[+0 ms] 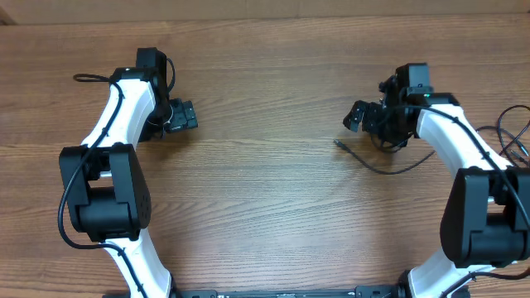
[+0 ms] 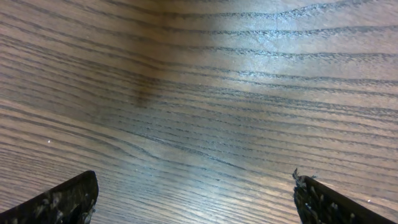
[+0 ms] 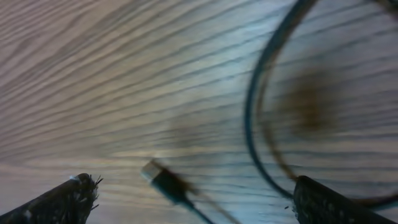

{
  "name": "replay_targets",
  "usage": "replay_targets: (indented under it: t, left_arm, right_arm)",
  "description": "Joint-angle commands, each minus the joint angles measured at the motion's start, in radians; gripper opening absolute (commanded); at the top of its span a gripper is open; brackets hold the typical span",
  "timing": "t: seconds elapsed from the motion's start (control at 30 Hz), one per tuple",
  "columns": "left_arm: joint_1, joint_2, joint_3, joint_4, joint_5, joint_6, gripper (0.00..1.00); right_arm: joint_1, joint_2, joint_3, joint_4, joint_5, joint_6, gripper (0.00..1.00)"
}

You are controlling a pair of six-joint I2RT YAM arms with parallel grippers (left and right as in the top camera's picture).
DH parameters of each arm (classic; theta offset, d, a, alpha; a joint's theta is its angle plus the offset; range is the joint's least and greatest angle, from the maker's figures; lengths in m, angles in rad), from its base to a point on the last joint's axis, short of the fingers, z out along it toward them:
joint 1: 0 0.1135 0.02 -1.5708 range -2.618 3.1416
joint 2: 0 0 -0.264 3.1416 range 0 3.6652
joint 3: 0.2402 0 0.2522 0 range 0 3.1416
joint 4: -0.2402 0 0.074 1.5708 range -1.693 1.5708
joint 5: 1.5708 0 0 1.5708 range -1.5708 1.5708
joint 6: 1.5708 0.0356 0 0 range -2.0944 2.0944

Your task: Untangle cables

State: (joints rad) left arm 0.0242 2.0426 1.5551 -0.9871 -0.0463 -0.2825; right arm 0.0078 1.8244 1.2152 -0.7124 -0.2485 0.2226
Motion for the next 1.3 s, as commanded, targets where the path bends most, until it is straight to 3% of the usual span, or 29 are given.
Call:
replay_targets:
  t: [0.0, 0.13, 0.3, 0.6, 0.7, 0.83, 0.87, 1.07, 1.27]
  left_arm:
    - [0.002, 0.003, -0.002, 0.001, -0.009, -0.010, 1.00]
    - [0.002, 0.003, -0.002, 0.001, -0.009, -0.010, 1.00]
    - [0.002, 0.003, -0.002, 0.001, -0.009, -0.010, 1.00]
    - [0.002, 0.003, -0.002, 0.001, -0.009, -0.010, 1.00]
    - [0.002, 0.003, -0.002, 0.001, -0.009, -0.010, 0.99]
    - [0.002, 0.003, -0.002, 0.001, -0.009, -0.010, 1.00]
    - [0.002, 0.003, -0.002, 0.001, -0.009, -0.010, 1.00]
    - [0.002, 0.003, -0.002, 0.001, -0.009, -0.010, 0.99]
    - [0.002, 0.003, -0.002, 0.001, -0.009, -0.010, 1.00]
  right_arm:
    - [-0.002, 0.007, -0.028, 0.036, 0.095, 0.042, 1.00]
    - [-0.002, 0.011, -0.040, 0.094, 0.107, 0.038, 0.99]
    - [-0.001, 0.034, -0.066, 0.183, 0.106, 0.035, 0.79]
    - [-0.001, 0.082, -0.142, 0.292, 0.090, 0.035, 0.79]
    - [-0.001, 0.101, -0.145, 0.312, 0.090, 0.035, 0.59]
    - [-0.001, 0.106, -0.145, 0.331, 0.091, 0.035, 0.11]
    - [-0.002, 0.106, -0.144, 0.339, 0.091, 0.035, 0.04]
    - [-0.004, 0.101, -0.074, 0.338, 0.100, 0.035, 0.04]
    - [-0.005, 0.076, 0.153, 0.291, 0.225, 0.018, 0.04]
